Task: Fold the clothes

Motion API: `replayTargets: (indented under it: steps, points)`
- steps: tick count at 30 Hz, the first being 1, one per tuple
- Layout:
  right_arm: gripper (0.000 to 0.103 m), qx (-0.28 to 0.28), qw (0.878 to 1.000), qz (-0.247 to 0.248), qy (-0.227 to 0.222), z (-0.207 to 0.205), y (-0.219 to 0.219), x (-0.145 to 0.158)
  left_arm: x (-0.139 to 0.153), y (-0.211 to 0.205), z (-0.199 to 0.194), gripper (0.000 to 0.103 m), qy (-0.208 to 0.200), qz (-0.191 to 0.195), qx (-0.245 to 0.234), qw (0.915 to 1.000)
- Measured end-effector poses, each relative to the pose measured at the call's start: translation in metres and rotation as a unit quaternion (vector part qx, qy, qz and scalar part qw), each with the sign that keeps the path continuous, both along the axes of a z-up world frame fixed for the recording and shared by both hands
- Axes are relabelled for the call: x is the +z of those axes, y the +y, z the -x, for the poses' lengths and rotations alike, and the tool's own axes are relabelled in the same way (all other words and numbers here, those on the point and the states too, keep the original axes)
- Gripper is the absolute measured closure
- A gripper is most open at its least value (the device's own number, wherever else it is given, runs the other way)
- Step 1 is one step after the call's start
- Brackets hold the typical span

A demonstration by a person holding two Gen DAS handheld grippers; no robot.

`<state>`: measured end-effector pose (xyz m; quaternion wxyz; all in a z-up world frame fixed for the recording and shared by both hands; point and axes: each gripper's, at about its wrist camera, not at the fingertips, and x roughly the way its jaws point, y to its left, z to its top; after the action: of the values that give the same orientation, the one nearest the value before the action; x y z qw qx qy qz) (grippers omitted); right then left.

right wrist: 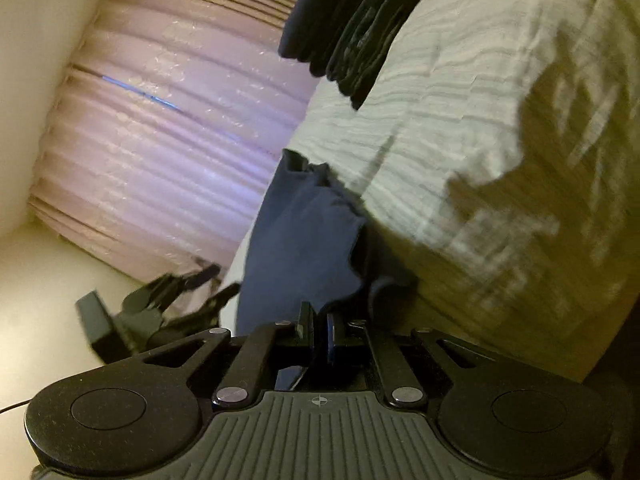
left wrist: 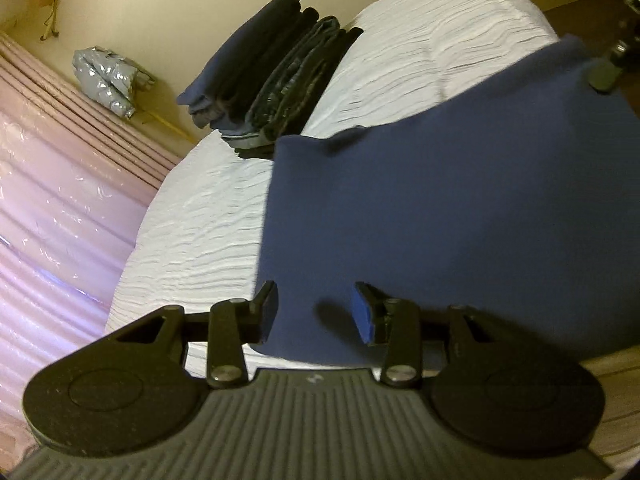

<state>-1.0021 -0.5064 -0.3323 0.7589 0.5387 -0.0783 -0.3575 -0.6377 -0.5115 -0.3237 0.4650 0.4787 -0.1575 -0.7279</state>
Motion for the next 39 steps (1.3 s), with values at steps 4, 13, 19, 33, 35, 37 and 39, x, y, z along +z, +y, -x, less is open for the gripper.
replayTargets:
  steps: [4, 13, 19, 33, 35, 37, 39]
  points:
    - [0.099, -0.028, 0.999, 0.006, 0.037, 0.012, 0.004, 0.009, -0.001, 0.016, -0.008, 0.067, 0.034, -0.007, 0.018, 0.9992]
    - [0.091, -0.010, 0.985, 0.081, 0.149, 0.018, 0.007, 0.045, 0.010, 0.064, -0.013, 0.065, 0.111, -0.019, 0.051, 0.9923]
    - [0.017, 0.013, 0.982, 0.112, 0.149, 0.020, -0.006, 0.058, 0.003, 0.104, 0.011, 0.061, 0.116, -0.017, 0.049, 0.9919]
    - [0.050, 0.090, 0.992, 0.024, 0.088, -0.003, -0.037, 0.015, -0.003, 0.129, 0.006, 0.060, 0.128, -0.015, 0.078, 0.9886]
    - [0.062, 0.074, 0.995, 0.011, 0.069, -0.002, -0.037, 0.009, -0.001, 0.130, 0.001, 0.060, 0.132, -0.011, 0.082, 0.9878]
    - [0.088, 0.065, 0.996, -0.001, 0.052, -0.002, -0.037, 0.005, 0.003, 0.134, 0.001, 0.060, 0.136, -0.007, 0.081, 0.9874]
    - [0.097, 0.060, 0.997, 0.002, 0.048, -0.003, -0.036, 0.007, 0.006, 0.141, 0.004, 0.060, 0.136, -0.003, 0.075, 0.9879]
